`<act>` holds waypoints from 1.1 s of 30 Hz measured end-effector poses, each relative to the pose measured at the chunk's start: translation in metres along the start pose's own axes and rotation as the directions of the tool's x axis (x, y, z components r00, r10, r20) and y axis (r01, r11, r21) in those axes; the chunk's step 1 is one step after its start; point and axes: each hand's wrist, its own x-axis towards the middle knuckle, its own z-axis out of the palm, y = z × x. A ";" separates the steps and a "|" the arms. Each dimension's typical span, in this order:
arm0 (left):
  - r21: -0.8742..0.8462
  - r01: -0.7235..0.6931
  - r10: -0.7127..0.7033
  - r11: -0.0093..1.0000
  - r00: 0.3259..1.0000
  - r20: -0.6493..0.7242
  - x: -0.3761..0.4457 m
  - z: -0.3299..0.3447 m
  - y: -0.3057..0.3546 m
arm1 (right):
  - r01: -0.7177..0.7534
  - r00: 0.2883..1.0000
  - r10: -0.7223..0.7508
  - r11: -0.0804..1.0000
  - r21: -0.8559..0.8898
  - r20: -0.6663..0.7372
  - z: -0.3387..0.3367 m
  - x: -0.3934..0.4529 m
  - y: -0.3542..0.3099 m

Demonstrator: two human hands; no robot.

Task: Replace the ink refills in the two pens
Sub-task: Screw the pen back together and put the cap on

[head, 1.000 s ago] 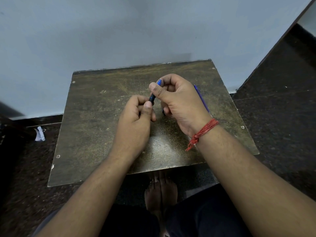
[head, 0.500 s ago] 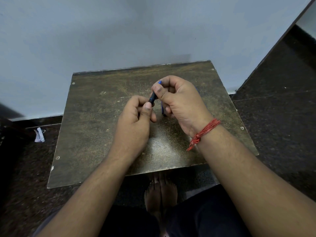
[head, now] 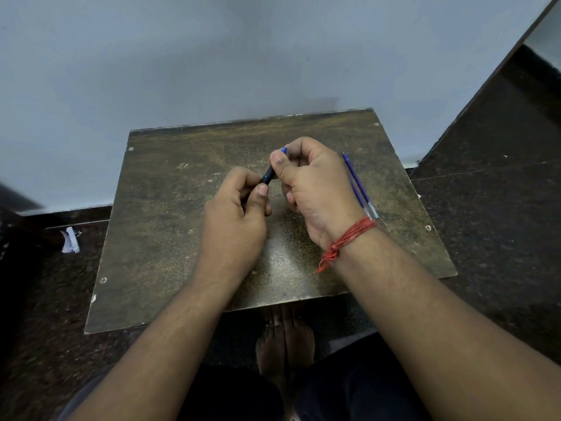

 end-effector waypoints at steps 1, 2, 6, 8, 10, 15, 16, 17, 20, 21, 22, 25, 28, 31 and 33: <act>0.010 -0.002 0.002 1.000 1.000 -0.007 0.000 0.000 0.000 | 0.015 1.000 -0.015 1.000 -0.012 0.009 0.000 0.000 0.000; 0.015 -0.001 0.001 1.000 1.000 -0.015 0.000 -0.001 0.000 | 0.042 0.999 -0.041 0.998 -0.049 0.017 -0.002 0.001 -0.001; 0.016 0.070 -0.069 0.997 0.997 -0.033 0.001 -0.003 -0.004 | 0.222 0.958 -0.284 0.816 -0.533 -0.036 -0.023 0.011 -0.004; -0.001 0.105 -0.105 0.994 0.993 -0.050 0.003 -0.004 -0.006 | 0.221 0.946 -0.324 0.646 -0.730 0.000 -0.031 0.012 -0.003; -0.010 0.129 -0.129 0.992 0.989 -0.070 0.004 -0.004 -0.007 | 0.207 0.951 -0.300 0.462 -0.863 0.068 -0.031 0.012 0.000; -0.030 0.162 -0.164 0.986 0.983 -0.087 0.003 -0.003 -0.007 | 0.268 0.945 -0.242 0.193 -0.944 0.219 -0.013 0.007 0.007; -0.034 0.166 -0.169 0.985 0.982 -0.090 0.004 -0.003 -0.007 | 0.266 0.946 -0.236 0.174 -0.948 0.222 -0.011 0.005 0.009; -0.037 0.169 -0.172 0.985 0.981 -0.091 0.004 -0.003 -0.007 | 0.263 0.948 -0.228 0.162 -0.951 0.223 -0.009 0.005 0.010; -0.040 0.170 -0.173 0.985 0.981 -0.087 0.005 -0.003 -0.008 | 0.265 0.955 -0.180 0.176 -0.948 0.234 -0.006 0.004 0.011; -0.040 0.171 -0.174 0.984 0.981 -0.085 0.005 -0.003 -0.008 | 0.271 0.955 -0.175 0.189 -0.944 0.240 -0.006 0.005 0.011; -0.041 0.172 -0.175 0.984 0.981 -0.084 0.005 -0.003 -0.009 | 0.279 0.952 -0.190 0.208 -0.938 0.241 -0.007 0.006 0.011; -0.053 0.180 -0.184 0.982 0.979 -0.081 0.005 -0.003 -0.011 | 0.262 0.947 -0.285 0.416 -0.871 0.149 -0.009 0.009 0.008; -0.034 0.179 -0.181 0.983 0.982 -0.058 0.004 -0.002 -0.010 | 0.210 0.950 -0.311 0.723 -0.658 -0.037 -0.011 0.012 0.004; -0.022 0.159 -0.159 0.987 0.987 -0.022 0.003 0.001 -0.008 | 0.175 0.955 -0.245 0.921 -0.348 -0.166 -0.016 0.014 0.001; -0.019 0.140 -0.140 0.990 0.990 0.005 0.001 0.002 -0.007 | 0.180 0.953 -0.212 0.971 -0.156 -0.218 -0.019 0.016 0.001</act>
